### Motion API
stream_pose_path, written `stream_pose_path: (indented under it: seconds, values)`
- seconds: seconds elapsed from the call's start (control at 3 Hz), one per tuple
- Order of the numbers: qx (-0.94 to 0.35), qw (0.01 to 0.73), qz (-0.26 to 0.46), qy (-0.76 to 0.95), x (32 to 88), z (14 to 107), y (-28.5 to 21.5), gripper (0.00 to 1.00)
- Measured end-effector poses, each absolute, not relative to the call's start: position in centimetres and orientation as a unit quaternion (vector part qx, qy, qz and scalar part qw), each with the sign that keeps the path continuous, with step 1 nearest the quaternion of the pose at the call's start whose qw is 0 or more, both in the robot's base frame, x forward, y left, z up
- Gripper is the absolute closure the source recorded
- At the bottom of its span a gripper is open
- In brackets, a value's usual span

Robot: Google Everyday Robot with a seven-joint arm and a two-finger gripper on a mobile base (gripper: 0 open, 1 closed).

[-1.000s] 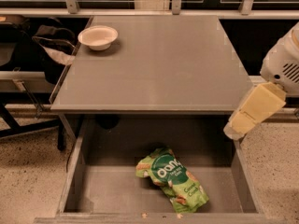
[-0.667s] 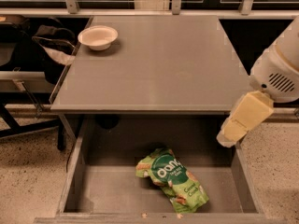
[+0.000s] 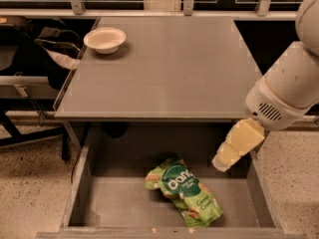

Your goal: Pick green rice chip bag from top drawer and place on counter

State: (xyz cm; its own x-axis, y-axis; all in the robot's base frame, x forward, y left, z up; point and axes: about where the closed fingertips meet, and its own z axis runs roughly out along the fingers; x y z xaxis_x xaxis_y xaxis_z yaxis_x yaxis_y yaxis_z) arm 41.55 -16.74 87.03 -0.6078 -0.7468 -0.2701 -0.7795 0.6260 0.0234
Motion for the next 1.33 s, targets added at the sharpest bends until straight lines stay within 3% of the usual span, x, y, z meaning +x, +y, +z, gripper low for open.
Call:
stream_pose_path:
  seconds: [1.33]
  values:
    - [-0.36,0.131,0.111,0.917,40.5,80.9,-16.1,0.0]
